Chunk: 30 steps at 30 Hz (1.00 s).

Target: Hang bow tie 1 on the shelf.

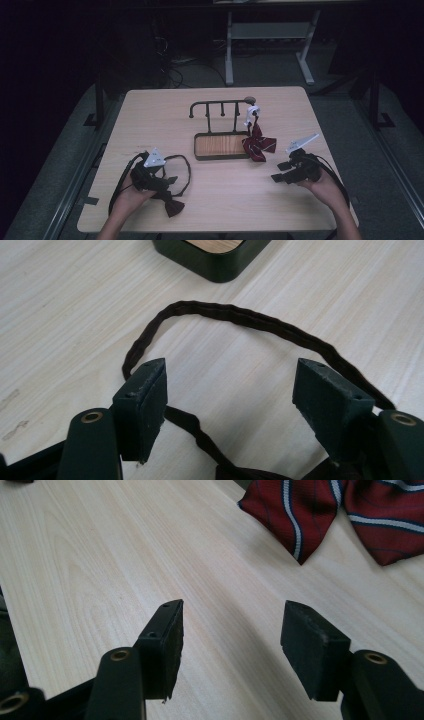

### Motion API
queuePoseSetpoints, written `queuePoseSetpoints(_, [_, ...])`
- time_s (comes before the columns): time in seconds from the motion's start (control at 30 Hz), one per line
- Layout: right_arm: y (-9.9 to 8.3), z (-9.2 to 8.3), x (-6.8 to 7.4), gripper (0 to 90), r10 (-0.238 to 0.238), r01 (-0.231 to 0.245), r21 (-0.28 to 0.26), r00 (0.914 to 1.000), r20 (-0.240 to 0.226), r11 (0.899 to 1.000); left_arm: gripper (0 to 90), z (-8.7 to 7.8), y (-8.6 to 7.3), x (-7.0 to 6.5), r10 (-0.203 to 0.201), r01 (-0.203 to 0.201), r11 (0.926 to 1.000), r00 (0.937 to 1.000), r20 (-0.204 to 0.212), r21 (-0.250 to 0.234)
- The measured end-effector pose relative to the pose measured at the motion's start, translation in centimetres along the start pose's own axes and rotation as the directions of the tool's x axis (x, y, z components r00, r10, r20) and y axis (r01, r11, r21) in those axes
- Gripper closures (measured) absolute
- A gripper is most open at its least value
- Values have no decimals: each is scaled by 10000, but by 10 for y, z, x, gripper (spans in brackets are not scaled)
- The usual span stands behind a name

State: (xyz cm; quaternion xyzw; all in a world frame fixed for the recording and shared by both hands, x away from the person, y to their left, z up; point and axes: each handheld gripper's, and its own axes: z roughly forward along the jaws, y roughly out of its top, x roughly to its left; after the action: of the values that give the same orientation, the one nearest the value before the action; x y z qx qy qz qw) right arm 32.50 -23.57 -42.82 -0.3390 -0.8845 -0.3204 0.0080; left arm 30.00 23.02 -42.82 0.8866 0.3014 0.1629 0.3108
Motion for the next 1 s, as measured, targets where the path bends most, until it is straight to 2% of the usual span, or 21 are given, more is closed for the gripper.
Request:
queuePoseSetpoints(0.27, [0, 4, 7, 396, -212, 211, 69, 9997, 139, 9998, 356, 2, -1, 2, -34, 33, 9999, 10000, 76, 141])
queuePoseSetpoints(0.4, [-1, 6, 6, 388, -234, 231, 173, 9996, 144, 9996, 387, 3, 2, 2, 131, -130, 9994, 9999, -5, 311])
queuePoseSetpoints(0.6, [-3, 6, 7, 392, -285, 284, 173, 9995, 103, 9994, 399, 3, 11, 2, 612, -575, 9961, 9967, -540, 664])
queuePoseSetpoints(0.7, [-4, 5, 6, 392, -230, 228, 121, 9996, 136, 9997, 421, 3, 16, 6, 727, -690, 9951, 9961, -505, 715])
queuePoseSetpoints(0.8, [-4, 4, 7, 396, -245, 244, 107, 9996, 127, 9996, 441, 4, 21, 12, 558, -528, 9953, 9978, -355, 809])
queuePoseSetpoints(0.87, [-3, 4, 7, 396, -254, 253, 80, 9996, 116, 9996, 457, 5, 25, 16, 626, -588, 9941, 9973, -393, 912])
queuePoseSetpoints(1.0, [-3, 3, 8, 395, -229, 229, 44, 9997, 81, 9997, 500, 9, 31, 26, 613, -578, 9900, 9979, -230, 1288])
